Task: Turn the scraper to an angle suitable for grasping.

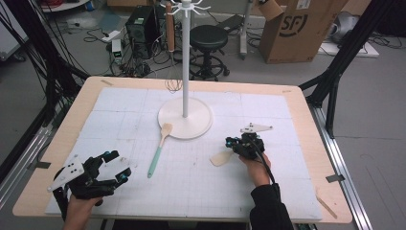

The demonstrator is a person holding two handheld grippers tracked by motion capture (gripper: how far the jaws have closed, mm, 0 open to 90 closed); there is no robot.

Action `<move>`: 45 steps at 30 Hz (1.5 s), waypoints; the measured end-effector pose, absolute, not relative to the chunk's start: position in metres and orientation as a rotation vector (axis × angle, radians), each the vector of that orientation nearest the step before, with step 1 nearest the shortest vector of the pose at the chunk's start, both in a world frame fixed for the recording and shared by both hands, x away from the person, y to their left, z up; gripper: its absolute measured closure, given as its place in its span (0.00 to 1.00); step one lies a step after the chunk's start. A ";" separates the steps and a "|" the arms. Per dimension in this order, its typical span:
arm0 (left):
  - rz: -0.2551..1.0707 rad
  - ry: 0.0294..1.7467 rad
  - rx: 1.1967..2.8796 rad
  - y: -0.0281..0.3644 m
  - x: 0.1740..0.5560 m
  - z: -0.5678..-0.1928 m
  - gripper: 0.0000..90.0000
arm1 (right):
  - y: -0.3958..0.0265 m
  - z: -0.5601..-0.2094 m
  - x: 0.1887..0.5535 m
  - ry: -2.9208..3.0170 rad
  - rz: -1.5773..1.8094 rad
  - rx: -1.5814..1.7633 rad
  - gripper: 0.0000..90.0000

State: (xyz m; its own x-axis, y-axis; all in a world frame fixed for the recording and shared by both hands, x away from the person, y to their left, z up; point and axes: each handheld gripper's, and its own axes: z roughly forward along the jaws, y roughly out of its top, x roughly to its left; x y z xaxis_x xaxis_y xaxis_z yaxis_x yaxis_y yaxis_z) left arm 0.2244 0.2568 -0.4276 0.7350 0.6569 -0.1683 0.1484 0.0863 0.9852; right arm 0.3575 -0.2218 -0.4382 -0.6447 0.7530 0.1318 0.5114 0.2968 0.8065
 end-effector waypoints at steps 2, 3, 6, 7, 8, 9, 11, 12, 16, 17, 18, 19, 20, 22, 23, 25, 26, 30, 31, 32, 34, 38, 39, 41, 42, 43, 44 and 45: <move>0.429 0.701 1.462 0.257 0.224 -0.428 0.21 | -0.218 -0.441 0.359 2.330 1.229 1.161 0.95; 0.428 0.701 1.460 0.257 0.224 -0.428 0.21 | -0.216 -0.444 0.359 2.358 1.188 1.151 0.95; 0.429 0.700 1.462 0.258 0.224 -0.428 0.21 | -0.217 -0.447 0.356 2.402 1.132 1.146 0.98; 0.428 0.701 1.461 0.257 0.224 -0.428 0.21 | -0.217 -0.445 0.354 2.417 1.119 1.136 0.99; 0.429 0.700 1.461 0.257 0.225 -0.428 0.21 | -0.216 -0.444 0.352 2.426 1.101 1.118 0.99; 0.426 0.700 1.458 0.257 0.225 -0.428 0.21 | -0.216 -0.444 0.350 2.432 1.097 1.110 0.99; 0.427 0.697 1.455 0.257 0.225 -0.427 0.21 | -0.214 -0.442 0.343 2.453 1.082 1.084 0.99; 0.426 0.698 1.455 0.257 0.225 -0.427 0.21 | -0.214 -0.442 0.340 2.457 1.089 1.072 0.99; 0.429 0.699 1.451 0.257 0.225 -0.427 0.21 | -0.216 -0.440 0.326 2.459 1.125 1.071 0.99; 0.429 0.699 1.450 0.258 0.225 -0.427 0.21 | -0.217 -0.440 0.323 2.462 1.131 1.073 0.99; 0.430 0.700 1.447 0.258 0.225 -0.427 0.21 | -0.217 -0.439 0.319 2.472 1.141 1.064 0.99; 0.431 0.700 1.449 0.259 0.225 -0.427 0.21 | -0.217 -0.439 0.315 2.494 1.148 1.052 0.99; 0.431 0.701 1.447 0.259 0.225 -0.427 0.21 | -0.216 -0.438 0.313 2.513 1.145 1.035 0.99; 0.430 0.701 1.446 0.258 0.225 -0.427 0.21 | -0.220 -0.435 0.312 2.478 1.166 1.031 0.99; 0.431 0.699 1.448 0.258 0.225 -0.427 0.21 | -0.225 -0.433 0.316 2.420 1.201 1.051 0.99; 0.427 0.698 1.448 0.257 0.225 -0.427 0.21 | -0.232 -0.433 0.324 2.345 1.243 1.105 0.99; 0.428 0.698 1.449 0.257 0.225 -0.427 0.21 | -0.233 -0.434 0.326 2.334 1.241 1.111 0.99; 0.427 0.698 1.449 0.257 0.226 -0.427 0.21 | -0.221 -0.444 0.341 2.386 1.158 1.119 0.99; 0.426 0.701 1.448 0.258 0.226 -0.427 0.21 | -0.218 -0.446 0.342 2.408 1.123 1.107 0.99; 0.426 0.701 1.448 0.258 0.226 -0.427 0.21 | -0.217 -0.447 0.342 2.409 1.114 1.106 0.99; 0.426 0.704 1.446 0.259 0.225 -0.427 0.21 | -0.218 -0.446 0.339 2.425 1.117 1.114 0.99; 0.429 0.704 1.442 0.260 0.224 -0.427 0.21 | -0.218 -0.443 0.327 2.480 1.092 1.076 0.99; 0.428 0.704 1.442 0.260 0.224 -0.427 0.21 | -0.218 -0.442 0.323 2.490 1.084 1.064 1.00; 0.432 0.703 1.443 0.260 0.224 -0.427 0.21 | -0.219 -0.442 0.316 2.499 1.091 1.054 1.00; 0.431 0.703 1.441 0.260 0.223 -0.427 0.21 | -0.219 -0.442 0.312 2.505 1.090 1.070 1.00; 0.432 0.702 1.438 0.260 0.223 -0.427 0.21 | -0.219 -0.442 0.309 2.508 1.094 1.066 1.00; 0.433 0.703 1.438 0.261 0.223 -0.427 0.21 | -0.219 -0.442 0.305 2.508 1.096 1.065 1.00; 0.434 0.704 1.441 0.261 0.224 -0.427 0.21 | -0.219 -0.442 0.302 2.511 1.108 1.072 1.00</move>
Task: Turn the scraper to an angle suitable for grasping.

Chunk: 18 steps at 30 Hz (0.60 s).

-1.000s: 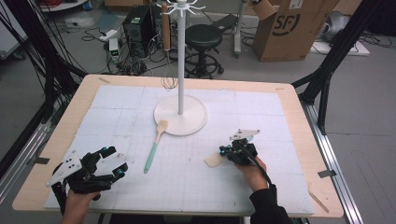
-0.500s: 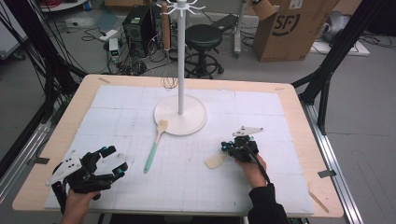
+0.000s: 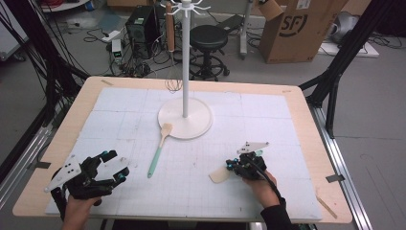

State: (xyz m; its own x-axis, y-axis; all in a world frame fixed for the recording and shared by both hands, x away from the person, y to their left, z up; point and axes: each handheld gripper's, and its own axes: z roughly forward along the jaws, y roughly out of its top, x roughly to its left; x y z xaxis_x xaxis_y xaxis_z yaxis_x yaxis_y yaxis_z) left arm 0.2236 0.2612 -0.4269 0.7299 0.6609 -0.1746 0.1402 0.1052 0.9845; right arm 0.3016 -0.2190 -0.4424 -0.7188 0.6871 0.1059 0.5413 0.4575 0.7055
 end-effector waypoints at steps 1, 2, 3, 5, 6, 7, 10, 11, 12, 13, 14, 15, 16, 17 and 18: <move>0.434 0.706 1.438 0.261 0.224 -0.427 0.21 | -0.219 -0.443 0.297 2.512 1.127 1.078 1.00; 0.432 0.706 1.436 0.261 0.224 -0.427 0.21 | -0.220 -0.444 0.294 2.518 1.146 1.088 1.00; 0.434 0.706 1.438 0.262 0.224 -0.427 0.21 | -0.222 -0.444 0.291 2.532 1.166 1.101 1.00; 0.437 0.705 1.439 0.263 0.224 -0.427 0.21 | -0.227 -0.444 0.287 2.546 1.210 1.113 0.99; 0.437 0.709 1.439 0.264 0.223 -0.427 0.21 | -0.235 -0.443 0.284 2.497 1.242 1.132 0.99; 0.439 0.710 1.439 0.265 0.223 -0.427 0.21 | -0.245 -0.440 0.283 2.431 1.274 1.155 0.99; 0.444 0.718 1.436 0.268 0.224 -0.427 0.21 | -0.284 -0.434 0.284 2.209 1.272 1.241 0.99; 0.444 0.719 1.433 0.268 0.224 -0.428 0.21 | -0.296 -0.434 0.285 2.147 1.247 1.283 0.99; 0.445 0.721 1.437 0.269 0.225 -0.428 0.21 | -0.307 -0.435 0.288 2.096 1.221 1.315 0.99; 0.444 0.724 1.435 0.268 0.226 -0.428 0.21 | -0.316 -0.436 0.291 2.062 1.199 1.348 0.99; 0.442 0.725 1.433 0.268 0.226 -0.428 0.21 | -0.323 -0.437 0.295 2.036 1.174 1.370 0.99; 0.442 0.726 1.437 0.268 0.227 -0.428 0.21 | -0.327 -0.438 0.298 2.029 1.167 1.390 0.99; 0.442 0.727 1.436 0.267 0.228 -0.428 0.21 | -0.329 -0.440 0.303 2.033 1.143 1.397 0.99; 0.442 0.726 1.440 0.267 0.228 -0.428 0.21 | -0.329 -0.441 0.307 2.037 1.108 1.386 0.99; 0.443 0.730 1.442 0.267 0.229 -0.428 0.21 | -0.328 -0.442 0.311 2.050 1.096 1.392 0.99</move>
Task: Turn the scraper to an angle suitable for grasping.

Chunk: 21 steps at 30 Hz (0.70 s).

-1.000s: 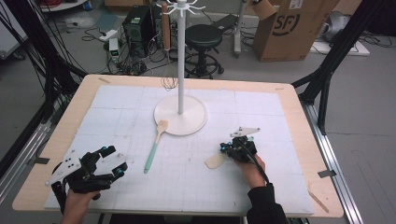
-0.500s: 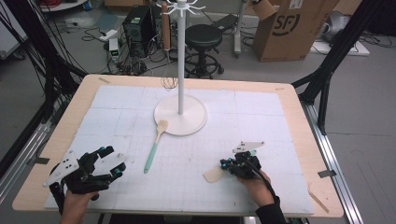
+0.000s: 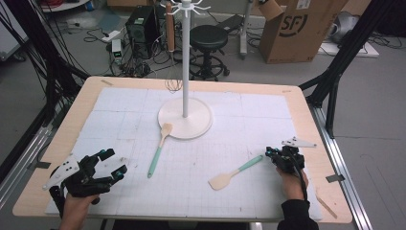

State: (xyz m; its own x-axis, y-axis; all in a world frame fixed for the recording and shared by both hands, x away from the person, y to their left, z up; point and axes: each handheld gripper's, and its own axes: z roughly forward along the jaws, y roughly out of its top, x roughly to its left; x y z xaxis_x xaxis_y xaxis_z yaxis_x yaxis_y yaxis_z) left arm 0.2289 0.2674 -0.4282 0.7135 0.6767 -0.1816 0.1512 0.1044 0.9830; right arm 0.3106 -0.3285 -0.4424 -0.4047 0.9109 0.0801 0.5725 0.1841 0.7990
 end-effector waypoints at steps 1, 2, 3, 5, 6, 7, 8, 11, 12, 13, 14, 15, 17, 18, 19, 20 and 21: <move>0.441 0.731 1.442 0.268 0.229 -0.428 0.21 | -0.327 -0.444 0.315 2.068 1.073 1.381 0.99; 0.442 0.733 1.442 0.268 0.230 -0.428 0.21 | -0.326 -0.446 0.319 2.086 1.050 1.371 0.99; 0.444 0.733 1.444 0.269 0.230 -0.428 0.21 | -0.324 -0.448 0.321 2.111 1.048 1.369 0.99; 0.441 0.733 1.441 0.269 0.230 -0.428 0.21 | -0.322 -0.449 0.322 2.145 1.034 1.343 0.99; 0.442 0.734 1.442 0.269 0.230 -0.428 0.21 | -0.322 -0.449 0.321 2.166 1.053 1.334 0.99; 0.443 0.733 1.446 0.270 0.230 -0.429 0.21 | -0.321 -0.449 0.320 2.189 1.056 1.315 0.99; 0.442 0.735 1.444 0.269 0.230 -0.429 0.21 | -0.320 -0.448 0.318 2.214 1.056 1.290 0.99; 0.444 0.731 1.441 0.269 0.229 -0.429 0.21 | -0.316 -0.447 0.312 2.262 1.071 1.255 0.99; 0.444 0.729 1.442 0.269 0.229 -0.428 0.21 | -0.315 -0.447 0.309 2.264 1.076 1.259 0.99; 0.443 0.730 1.436 0.269 0.228 -0.428 0.21 | -0.313 -0.448 0.305 2.252 1.084 1.283 0.99; 0.446 0.732 1.437 0.270 0.228 -0.428 0.21 | -0.312 -0.448 0.301 2.234 1.091 1.306 0.99; 0.445 0.733 1.435 0.270 0.229 -0.428 0.21 | -0.310 -0.448 0.296 2.222 1.089 1.317 1.00; 0.449 0.737 1.436 0.272 0.229 -0.428 0.21 | -0.305 -0.448 0.289 2.212 1.079 1.323 0.99; 0.447 0.739 1.432 0.272 0.229 -0.428 0.21 | -0.303 -0.448 0.287 2.204 1.077 1.337 0.99; 0.445 0.739 1.428 0.272 0.229 -0.428 0.21 | -0.300 -0.448 0.284 2.191 1.072 1.358 0.99; 0.447 0.736 1.431 0.272 0.229 -0.428 0.21 | -0.297 -0.448 0.282 2.180 1.066 1.366 0.99; 0.450 0.736 1.431 0.273 0.229 -0.428 0.21 | -0.294 -0.448 0.279 2.170 1.057 1.383 0.99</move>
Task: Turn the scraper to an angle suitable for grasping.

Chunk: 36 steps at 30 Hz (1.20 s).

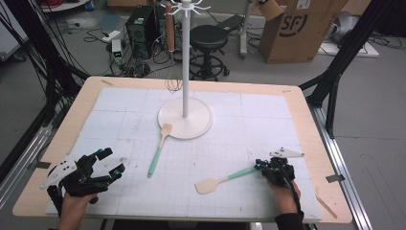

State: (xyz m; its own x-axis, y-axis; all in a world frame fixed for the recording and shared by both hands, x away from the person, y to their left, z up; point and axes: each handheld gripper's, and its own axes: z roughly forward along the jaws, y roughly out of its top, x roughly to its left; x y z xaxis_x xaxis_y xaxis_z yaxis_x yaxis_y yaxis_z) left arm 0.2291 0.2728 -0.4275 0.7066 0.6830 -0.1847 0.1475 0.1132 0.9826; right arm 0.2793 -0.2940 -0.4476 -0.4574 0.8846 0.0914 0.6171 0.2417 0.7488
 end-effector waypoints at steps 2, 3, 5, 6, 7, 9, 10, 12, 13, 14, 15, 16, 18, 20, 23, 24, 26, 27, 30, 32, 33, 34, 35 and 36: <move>0.449 0.737 1.430 0.274 0.229 -0.427 0.21 | -0.285 -0.447 0.276 2.167 1.055 1.408 0.99; 0.451 0.740 1.427 0.274 0.229 -0.427 0.21 | -0.281 -0.446 0.275 2.162 1.045 1.413 0.99; 0.453 0.740 1.423 0.275 0.229 -0.427 0.21 | -0.273 -0.446 0.274 2.164 1.051 1.430 0.99; 0.453 0.741 1.419 0.276 0.229 -0.427 0.21 | -0.269 -0.446 0.274 2.166 1.057 1.427 0.99; 0.452 0.740 1.419 0.276 0.229 -0.427 0.21 | -0.264 -0.446 0.274 2.167 1.054 1.426 0.99; 0.453 0.741 1.417 0.276 0.229 -0.426 0.21 | -0.256 -0.446 0.274 2.184 1.074 1.420 0.99; 0.454 0.739 1.417 0.276 0.229 -0.426 0.21 | -0.253 -0.446 0.274 2.197 1.083 1.405 0.99; 0.456 0.737 1.419 0.277 0.229 -0.425 0.21 | -0.250 -0.446 0.272 2.210 1.092 1.383 0.99; 0.455 0.740 1.416 0.277 0.229 -0.425 0.21 | -0.250 -0.446 0.271 2.209 1.100 1.369 0.99; 0.456 0.741 1.415 0.277 0.229 -0.425 0.21 | -0.251 -0.444 0.269 2.202 1.123 1.355 0.99; 0.459 0.740 1.416 0.278 0.229 -0.425 0.21 | -0.253 -0.443 0.267 2.195 1.131 1.342 0.99; 0.459 0.740 1.417 0.278 0.229 -0.425 0.21 | -0.254 -0.441 0.264 2.195 1.158 1.305 0.99; 0.458 0.745 1.415 0.278 0.229 -0.425 0.21 | -0.254 -0.439 0.258 2.218 1.210 1.228 0.99; 0.457 0.743 1.416 0.277 0.229 -0.425 0.21 | -0.248 -0.439 0.251 2.262 1.248 1.158 0.99; 0.455 0.740 1.420 0.275 0.230 -0.425 0.21 | -0.234 -0.442 0.245 2.343 1.272 1.079 0.99; 0.453 0.739 1.419 0.274 0.230 -0.425 0.21 | -0.227 -0.444 0.244 2.385 1.274 1.050 0.99; 0.453 0.738 1.424 0.274 0.230 -0.425 0.21 | -0.212 -0.446 0.240 2.447 1.286 0.989 0.99; 0.453 0.737 1.425 0.274 0.231 -0.425 0.21 | -0.206 -0.446 0.239 2.469 1.283 0.959 0.99; 0.453 0.739 1.423 0.275 0.231 -0.425 0.21 | -0.181 -0.449 0.236 2.561 1.249 0.856 0.99; 0.456 0.739 1.421 0.275 0.230 -0.424 0.21 | -0.173 -0.449 0.236 2.566 1.213 0.825 0.99; 0.456 0.739 1.422 0.276 0.230 -0.424 0.21 | -0.170 -0.449 0.238 2.576 1.221 0.836 0.99; 0.457 0.738 1.422 0.276 0.230 -0.424 0.21 | -0.168 -0.448 0.239 2.571 1.217 0.831 0.99; 0.457 0.738 1.422 0.276 0.230 -0.424 0.21 | -0.166 -0.448 0.240 2.571 1.215 0.834 0.99; 0.457 0.738 1.422 0.276 0.230 -0.424 0.21 | -0.165 -0.448 0.242 2.570 1.211 0.838 0.99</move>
State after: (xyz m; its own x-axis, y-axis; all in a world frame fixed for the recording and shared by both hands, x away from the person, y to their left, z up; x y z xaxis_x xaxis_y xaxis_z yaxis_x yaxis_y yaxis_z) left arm 0.2301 0.2759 -0.4238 0.7028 0.6870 -0.1850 0.1410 0.1203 0.9827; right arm 0.2417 -0.1650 -0.4482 -0.8250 0.5602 0.0746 0.4141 0.5095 0.7543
